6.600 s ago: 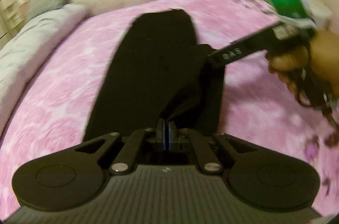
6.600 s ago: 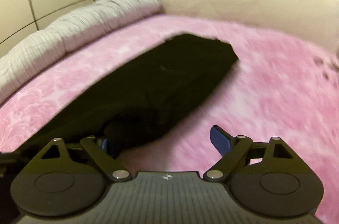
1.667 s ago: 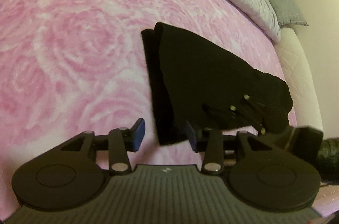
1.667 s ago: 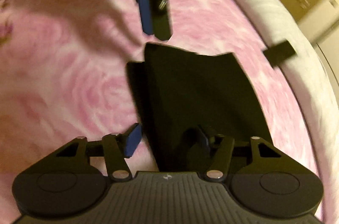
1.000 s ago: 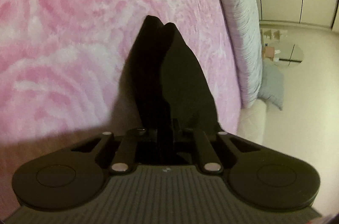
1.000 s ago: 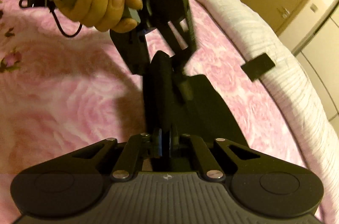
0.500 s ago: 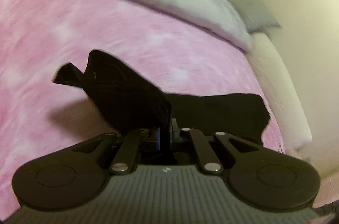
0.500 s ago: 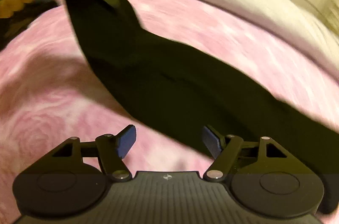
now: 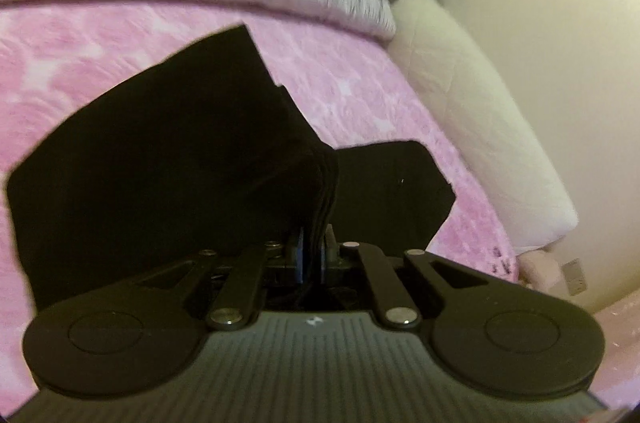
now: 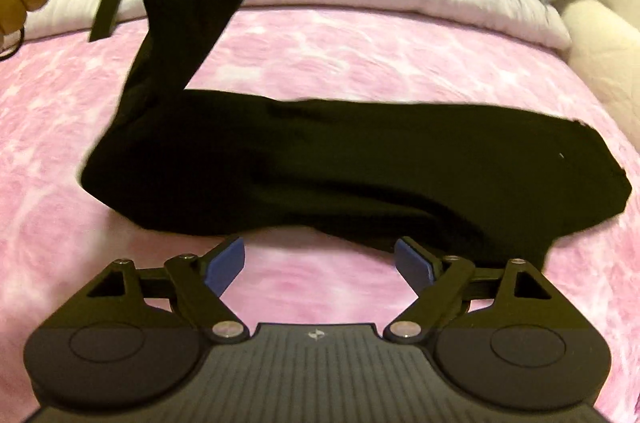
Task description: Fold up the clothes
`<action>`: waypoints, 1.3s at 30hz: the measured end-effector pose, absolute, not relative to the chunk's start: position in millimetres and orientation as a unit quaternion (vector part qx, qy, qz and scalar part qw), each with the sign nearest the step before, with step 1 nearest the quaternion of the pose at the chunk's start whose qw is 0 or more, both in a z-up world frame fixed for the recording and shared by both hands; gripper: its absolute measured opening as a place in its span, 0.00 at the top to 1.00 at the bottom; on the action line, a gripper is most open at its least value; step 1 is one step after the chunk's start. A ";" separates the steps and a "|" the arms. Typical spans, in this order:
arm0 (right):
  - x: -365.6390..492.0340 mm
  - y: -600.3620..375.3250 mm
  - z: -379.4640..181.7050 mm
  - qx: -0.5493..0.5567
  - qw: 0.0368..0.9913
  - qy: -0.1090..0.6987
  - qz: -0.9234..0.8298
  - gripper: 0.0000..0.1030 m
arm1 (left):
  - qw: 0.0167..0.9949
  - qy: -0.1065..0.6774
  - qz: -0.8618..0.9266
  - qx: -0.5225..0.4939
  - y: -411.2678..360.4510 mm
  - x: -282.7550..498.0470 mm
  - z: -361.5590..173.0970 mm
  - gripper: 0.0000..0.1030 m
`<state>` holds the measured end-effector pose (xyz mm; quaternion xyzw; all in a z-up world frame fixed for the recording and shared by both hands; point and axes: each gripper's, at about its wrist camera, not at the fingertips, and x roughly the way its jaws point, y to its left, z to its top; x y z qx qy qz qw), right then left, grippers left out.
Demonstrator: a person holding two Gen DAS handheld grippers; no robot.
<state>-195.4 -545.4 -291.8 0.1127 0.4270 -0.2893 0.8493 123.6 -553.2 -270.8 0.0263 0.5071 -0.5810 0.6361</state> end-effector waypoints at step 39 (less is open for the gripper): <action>-192.3 -676.9 -332.4 0.243 0.821 0.398 -0.330 0.22 | 0.609 0.662 -0.432 -0.058 -288.1 241.8 -427.2 0.67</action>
